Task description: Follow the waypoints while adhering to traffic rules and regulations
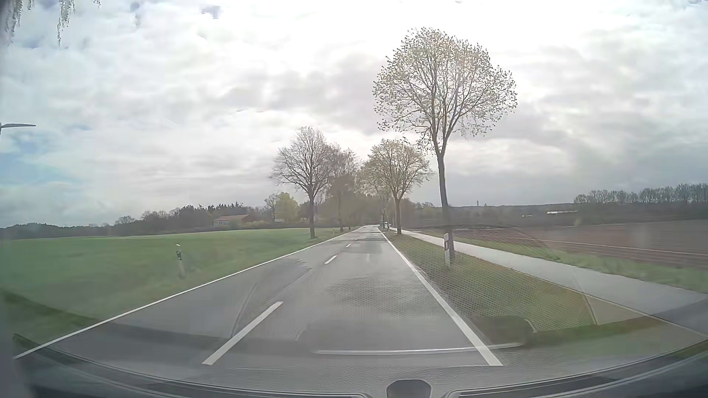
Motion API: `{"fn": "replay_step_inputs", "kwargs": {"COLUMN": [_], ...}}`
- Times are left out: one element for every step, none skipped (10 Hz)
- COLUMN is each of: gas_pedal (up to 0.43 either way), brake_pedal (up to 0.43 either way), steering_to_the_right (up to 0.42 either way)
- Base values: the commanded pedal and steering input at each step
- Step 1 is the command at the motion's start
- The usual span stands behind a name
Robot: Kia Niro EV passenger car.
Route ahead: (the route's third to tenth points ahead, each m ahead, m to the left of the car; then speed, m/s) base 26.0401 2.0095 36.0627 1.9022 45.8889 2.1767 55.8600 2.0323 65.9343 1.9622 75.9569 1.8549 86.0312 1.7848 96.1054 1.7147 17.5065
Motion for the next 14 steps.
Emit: {"fn": "replay_step_inputs", "kwargs": {"gas_pedal": [0.15, 0.15, 0.15, 0.15, 0.15, 0.15, 0.15, 0.15, 0.138, 0.138, 0.138, 0.138, 0.138, 0.138], "brake_pedal": [0.0, 0.0, 0.0, 0.0, 0.0, 0.006, 0.0, 0.0, 0.0, 0.0, 0.0, 0.0, 0.0, 0.0], "steering_to_the_right": [-0.004, -0.004, -0.004, -0.004, -0.004, -0.004, -0.003, -0.003, -0.002, -0.002, -0.002, -0.001, -0.002, -0.002]}}
